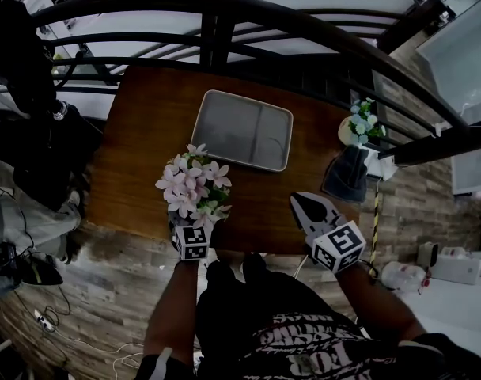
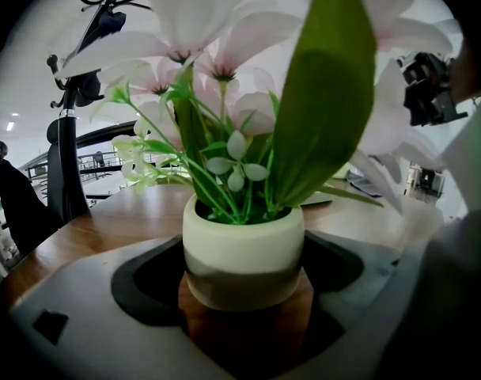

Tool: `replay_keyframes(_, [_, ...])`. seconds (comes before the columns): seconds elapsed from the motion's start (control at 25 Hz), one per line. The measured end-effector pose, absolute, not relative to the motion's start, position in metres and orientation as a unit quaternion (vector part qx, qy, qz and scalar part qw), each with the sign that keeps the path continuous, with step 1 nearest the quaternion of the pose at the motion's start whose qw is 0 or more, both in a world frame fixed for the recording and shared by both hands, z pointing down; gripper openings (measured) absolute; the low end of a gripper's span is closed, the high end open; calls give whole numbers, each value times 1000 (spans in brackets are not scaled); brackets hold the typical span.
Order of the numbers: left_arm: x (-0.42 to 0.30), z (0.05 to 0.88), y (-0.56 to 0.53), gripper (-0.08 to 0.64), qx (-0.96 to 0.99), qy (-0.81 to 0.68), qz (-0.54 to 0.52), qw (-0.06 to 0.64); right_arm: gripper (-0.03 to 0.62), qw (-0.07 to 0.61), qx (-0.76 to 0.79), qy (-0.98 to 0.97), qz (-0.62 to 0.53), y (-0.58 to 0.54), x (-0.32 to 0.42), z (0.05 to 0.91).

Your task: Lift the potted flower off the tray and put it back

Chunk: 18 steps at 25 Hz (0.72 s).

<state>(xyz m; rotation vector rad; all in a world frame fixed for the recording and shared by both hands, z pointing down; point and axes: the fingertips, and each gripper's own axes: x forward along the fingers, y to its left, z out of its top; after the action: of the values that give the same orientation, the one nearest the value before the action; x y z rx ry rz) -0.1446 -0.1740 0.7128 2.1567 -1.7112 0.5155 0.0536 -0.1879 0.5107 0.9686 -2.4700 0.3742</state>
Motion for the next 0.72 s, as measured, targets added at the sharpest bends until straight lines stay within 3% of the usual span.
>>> replay_keyframes(0.72, [-143,714,-176,451,753,-613,167,171,-9,246,321,-906,127,-200,50,518])
